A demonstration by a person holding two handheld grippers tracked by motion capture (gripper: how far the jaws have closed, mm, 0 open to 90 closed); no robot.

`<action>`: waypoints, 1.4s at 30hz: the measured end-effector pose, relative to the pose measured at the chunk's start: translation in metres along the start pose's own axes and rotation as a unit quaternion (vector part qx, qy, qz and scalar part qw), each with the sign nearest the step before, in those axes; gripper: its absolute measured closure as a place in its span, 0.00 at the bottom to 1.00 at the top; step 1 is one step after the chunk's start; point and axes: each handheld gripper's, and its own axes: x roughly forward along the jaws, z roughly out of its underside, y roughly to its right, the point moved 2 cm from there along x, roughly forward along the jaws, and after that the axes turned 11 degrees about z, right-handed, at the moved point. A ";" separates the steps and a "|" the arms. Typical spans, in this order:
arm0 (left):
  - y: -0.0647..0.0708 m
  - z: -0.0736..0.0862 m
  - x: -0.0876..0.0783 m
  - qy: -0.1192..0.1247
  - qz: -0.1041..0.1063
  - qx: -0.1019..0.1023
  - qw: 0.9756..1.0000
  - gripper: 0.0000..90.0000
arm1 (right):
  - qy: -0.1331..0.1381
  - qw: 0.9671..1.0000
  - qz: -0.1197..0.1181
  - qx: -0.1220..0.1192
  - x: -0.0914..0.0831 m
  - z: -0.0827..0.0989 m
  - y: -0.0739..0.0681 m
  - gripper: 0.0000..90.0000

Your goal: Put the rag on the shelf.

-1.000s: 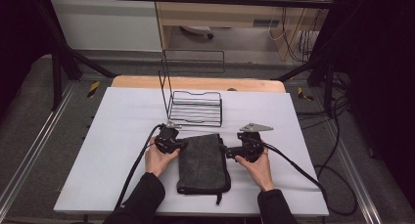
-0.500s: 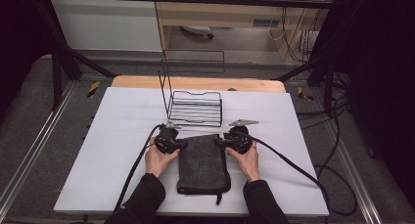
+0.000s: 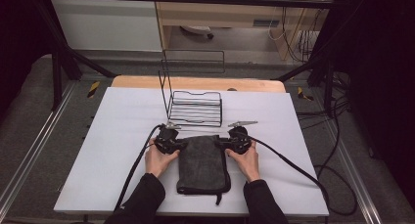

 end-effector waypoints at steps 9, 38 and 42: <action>-0.002 0.002 -0.001 0.014 0.009 -0.010 1.000 0.86 | -0.003 1.000 -0.007 0.011 -0.002 -0.001 0.000 0.88; 0.020 0.000 -0.047 0.119 0.028 0.004 0.993 0.90 | 0.099 0.994 -0.032 -0.014 -0.055 -0.005 -0.017 0.90; 0.025 -0.001 -0.054 0.129 0.028 0.013 0.991 0.90 | 0.112 0.993 -0.034 -0.016 -0.061 -0.005 -0.019 0.90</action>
